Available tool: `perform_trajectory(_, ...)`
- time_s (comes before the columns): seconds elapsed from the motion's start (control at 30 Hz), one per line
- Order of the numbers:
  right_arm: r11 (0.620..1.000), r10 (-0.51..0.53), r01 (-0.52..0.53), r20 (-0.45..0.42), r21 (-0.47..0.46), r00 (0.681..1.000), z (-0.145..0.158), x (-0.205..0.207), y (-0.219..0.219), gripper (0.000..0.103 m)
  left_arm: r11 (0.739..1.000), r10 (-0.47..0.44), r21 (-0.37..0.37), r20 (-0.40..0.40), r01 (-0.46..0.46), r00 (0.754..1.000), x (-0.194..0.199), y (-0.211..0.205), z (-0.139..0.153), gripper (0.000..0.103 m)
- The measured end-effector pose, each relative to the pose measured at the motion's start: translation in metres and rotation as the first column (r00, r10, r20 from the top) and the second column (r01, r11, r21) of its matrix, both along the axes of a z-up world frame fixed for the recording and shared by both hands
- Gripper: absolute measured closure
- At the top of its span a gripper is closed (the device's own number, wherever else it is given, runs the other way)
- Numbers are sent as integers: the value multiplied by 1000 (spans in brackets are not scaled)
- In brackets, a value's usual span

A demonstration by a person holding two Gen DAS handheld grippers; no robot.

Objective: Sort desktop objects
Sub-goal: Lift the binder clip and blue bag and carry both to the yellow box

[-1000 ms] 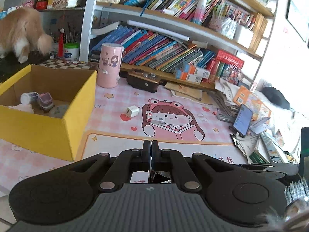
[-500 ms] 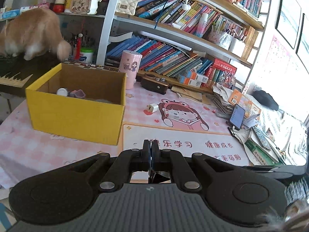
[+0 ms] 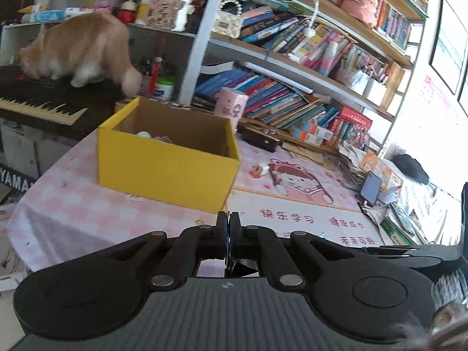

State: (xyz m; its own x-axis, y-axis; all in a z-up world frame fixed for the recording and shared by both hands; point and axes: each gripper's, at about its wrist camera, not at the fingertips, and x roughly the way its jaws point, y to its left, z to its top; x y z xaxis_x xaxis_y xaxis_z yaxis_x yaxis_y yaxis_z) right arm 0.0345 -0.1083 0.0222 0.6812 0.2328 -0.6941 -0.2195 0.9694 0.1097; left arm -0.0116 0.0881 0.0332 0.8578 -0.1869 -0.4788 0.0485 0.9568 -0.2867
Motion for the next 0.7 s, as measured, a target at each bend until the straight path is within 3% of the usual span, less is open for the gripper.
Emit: perform_trajectory(0.7,979,200,-200,-11,-37,980,-3,18,61,73,986,159,-42,-23,-160,987,-7,47,-5,101)
